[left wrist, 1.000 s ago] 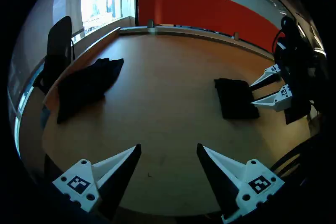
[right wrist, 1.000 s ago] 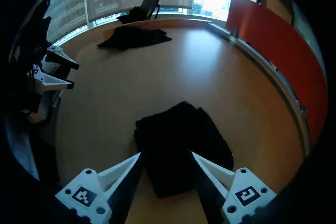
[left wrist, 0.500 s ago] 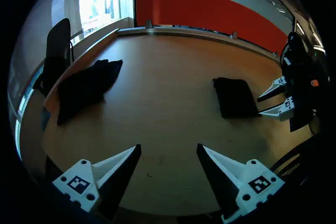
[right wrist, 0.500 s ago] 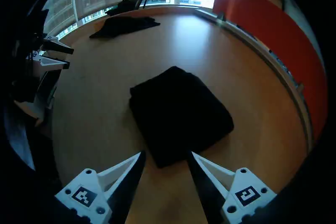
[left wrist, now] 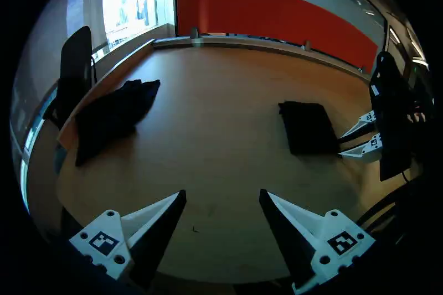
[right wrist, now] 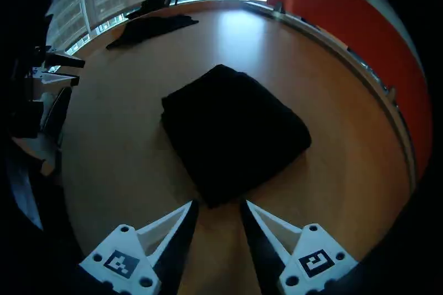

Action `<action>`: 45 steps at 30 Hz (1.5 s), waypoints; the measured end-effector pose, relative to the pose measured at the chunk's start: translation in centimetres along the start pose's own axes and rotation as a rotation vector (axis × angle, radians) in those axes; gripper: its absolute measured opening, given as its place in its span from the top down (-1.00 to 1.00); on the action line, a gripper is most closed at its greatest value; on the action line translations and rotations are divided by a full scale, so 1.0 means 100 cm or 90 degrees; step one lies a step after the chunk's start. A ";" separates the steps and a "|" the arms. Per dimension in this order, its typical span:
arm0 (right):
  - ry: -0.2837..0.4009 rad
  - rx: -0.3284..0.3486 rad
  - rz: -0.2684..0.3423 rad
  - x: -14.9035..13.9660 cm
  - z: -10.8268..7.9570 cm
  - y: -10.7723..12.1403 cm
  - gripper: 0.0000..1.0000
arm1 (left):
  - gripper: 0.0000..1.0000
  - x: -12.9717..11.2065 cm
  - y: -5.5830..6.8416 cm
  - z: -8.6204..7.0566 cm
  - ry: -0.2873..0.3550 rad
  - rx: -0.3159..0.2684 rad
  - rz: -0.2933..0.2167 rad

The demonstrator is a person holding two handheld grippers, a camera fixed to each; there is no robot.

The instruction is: Fold towel

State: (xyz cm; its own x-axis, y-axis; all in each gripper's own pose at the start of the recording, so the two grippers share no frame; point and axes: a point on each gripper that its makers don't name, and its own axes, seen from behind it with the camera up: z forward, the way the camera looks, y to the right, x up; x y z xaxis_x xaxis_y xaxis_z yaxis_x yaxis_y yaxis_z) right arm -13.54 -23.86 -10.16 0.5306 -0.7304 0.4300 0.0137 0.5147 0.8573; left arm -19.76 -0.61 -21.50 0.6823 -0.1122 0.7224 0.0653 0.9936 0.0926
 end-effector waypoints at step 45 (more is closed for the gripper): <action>0.199 -0.092 0.002 0.172 -0.114 0.077 0.92 | -0.97 0.059 0.022 0.001 0.071 -0.053 0.042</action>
State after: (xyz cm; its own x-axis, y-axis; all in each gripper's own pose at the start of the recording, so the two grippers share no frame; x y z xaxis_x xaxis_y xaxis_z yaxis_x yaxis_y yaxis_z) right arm 5.41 -27.37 0.62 0.7642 -0.5681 0.3055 0.1203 0.5909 0.7978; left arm -15.69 0.91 -16.95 0.7630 -0.0490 0.6445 0.0745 0.9971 -0.0124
